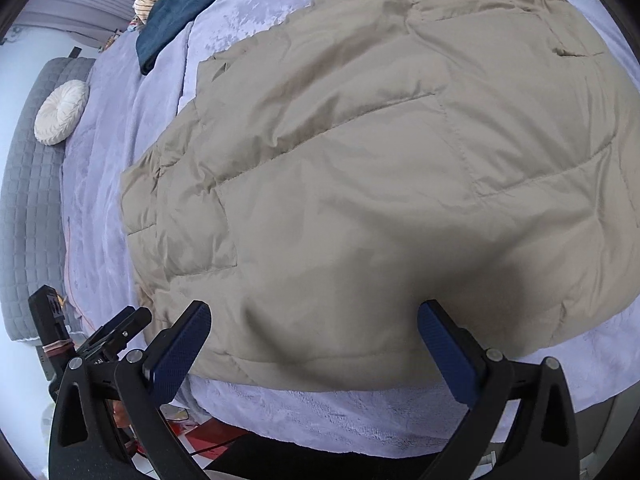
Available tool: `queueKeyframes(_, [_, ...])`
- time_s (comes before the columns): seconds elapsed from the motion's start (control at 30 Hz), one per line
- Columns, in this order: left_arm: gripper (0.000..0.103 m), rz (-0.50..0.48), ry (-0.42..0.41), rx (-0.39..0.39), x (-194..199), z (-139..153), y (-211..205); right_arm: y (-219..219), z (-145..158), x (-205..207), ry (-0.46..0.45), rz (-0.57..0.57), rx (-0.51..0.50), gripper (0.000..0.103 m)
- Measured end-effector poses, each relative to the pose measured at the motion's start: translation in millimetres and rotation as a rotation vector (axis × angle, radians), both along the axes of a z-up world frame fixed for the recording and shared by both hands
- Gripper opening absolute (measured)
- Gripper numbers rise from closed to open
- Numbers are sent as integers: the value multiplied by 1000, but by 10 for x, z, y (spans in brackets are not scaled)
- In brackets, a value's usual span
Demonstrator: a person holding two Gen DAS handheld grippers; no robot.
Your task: Fold large clothes
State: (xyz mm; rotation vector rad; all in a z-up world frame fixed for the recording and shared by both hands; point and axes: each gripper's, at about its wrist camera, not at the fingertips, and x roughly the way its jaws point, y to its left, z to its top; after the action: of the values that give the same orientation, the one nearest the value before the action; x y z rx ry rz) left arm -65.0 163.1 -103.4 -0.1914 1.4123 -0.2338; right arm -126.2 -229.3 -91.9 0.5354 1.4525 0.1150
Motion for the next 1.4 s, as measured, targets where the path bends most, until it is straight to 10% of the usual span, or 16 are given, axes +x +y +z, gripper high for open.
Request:
queueKeyframes(0.63, [103, -75, 116, -474, 476, -419, 264, 137, -200, 86, 65, 9, -68, 103])
queueKeyframes(0.97, [103, -248, 130, -445, 783, -613, -19, 191, -253, 120, 79, 22, -101, 103])
queueKeyframes(1.27, [103, -237, 153, -677, 871, -580, -226, 173, -268, 114, 67, 21, -90, 103])
queueKeyframes(1.4, [103, -254, 173, -644, 851, -666, -407, 174, -288, 127, 68, 29, -95, 103])
